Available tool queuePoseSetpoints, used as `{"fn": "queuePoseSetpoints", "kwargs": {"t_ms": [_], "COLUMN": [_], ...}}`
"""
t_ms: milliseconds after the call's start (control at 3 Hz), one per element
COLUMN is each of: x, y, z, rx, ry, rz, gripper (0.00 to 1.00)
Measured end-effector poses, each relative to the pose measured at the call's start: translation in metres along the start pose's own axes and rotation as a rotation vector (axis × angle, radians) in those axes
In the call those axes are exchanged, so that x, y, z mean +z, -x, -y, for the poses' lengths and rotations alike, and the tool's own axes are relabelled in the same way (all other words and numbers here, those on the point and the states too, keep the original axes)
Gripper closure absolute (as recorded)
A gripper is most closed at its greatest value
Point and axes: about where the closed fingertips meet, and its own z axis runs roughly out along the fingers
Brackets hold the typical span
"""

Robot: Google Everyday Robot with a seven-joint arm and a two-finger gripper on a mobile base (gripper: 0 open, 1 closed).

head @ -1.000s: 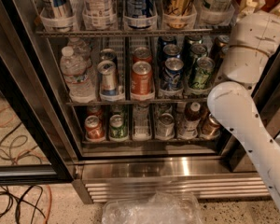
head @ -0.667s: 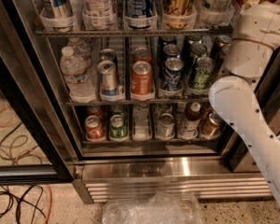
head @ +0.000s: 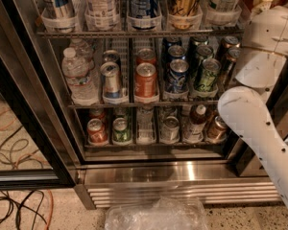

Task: Pick coke can from top shelf of fridge

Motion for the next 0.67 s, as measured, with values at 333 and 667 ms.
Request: {"fn": "queuePoseSetpoints", "kwargs": {"t_ms": [333, 667], "x": [-0.007, -0.026], "y": [0.008, 0.023], "z": [-0.008, -0.024], "rx": [0.028, 0.081], "ry": [0.038, 0.124], "rz": [0.005, 0.005], "gripper": [1.0, 1.0]}}
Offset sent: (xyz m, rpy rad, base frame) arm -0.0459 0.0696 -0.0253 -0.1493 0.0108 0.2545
